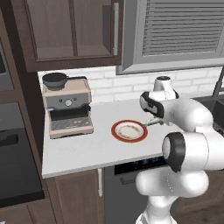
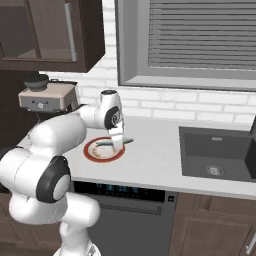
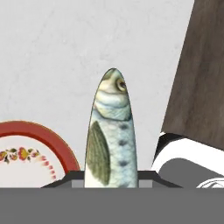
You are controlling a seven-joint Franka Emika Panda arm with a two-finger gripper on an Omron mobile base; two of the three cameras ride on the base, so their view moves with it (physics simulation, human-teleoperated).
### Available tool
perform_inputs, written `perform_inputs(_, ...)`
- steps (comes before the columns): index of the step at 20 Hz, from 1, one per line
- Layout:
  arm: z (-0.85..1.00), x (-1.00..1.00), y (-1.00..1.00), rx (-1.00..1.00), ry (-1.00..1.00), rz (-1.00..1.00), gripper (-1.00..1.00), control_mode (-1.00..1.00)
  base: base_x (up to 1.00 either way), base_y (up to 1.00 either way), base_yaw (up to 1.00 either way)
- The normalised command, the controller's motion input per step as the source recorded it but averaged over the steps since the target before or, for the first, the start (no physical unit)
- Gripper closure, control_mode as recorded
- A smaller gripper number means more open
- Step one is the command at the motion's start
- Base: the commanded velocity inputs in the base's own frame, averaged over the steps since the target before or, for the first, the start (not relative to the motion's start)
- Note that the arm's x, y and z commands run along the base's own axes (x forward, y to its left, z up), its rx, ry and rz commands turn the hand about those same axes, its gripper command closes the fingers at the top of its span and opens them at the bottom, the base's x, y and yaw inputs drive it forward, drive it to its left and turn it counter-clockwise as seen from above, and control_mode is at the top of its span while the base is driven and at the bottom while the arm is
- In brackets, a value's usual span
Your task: Pick up the knife from the drawer and place it on the cutting board. Then place the meat from the plate to the cutting board.
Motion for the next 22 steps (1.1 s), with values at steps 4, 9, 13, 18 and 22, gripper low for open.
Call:
perform_inputs(4, 0.47, -0.67, -0.22, 0.0, -0.32, -0.04, 1.0, -1.0, 0.0, 0.0, 0.0)
perform_inputs(9, 0.1, -0.15, -0.01, -0.01, -0.07, 0.0, 1.0, -1.0, 0.0, 0.0, 0.0)
perform_inputs(13, 0.0, 0.0, 0.0, 0.0, 0.01, 0.0, 1.0, -1.0, 0.0, 0.0, 0.0)
perform_inputs(18, 0.08, -0.4, -0.45, 0.0, -0.03, -0.01, 1.0, -1.0, 0.0, 0.0, 0.0)
perform_inputs(22, 0.04, -0.26, -0.43, 0.01, -0.02, -0.02, 1.0, 1.0, -0.21, -0.47, -0.03)
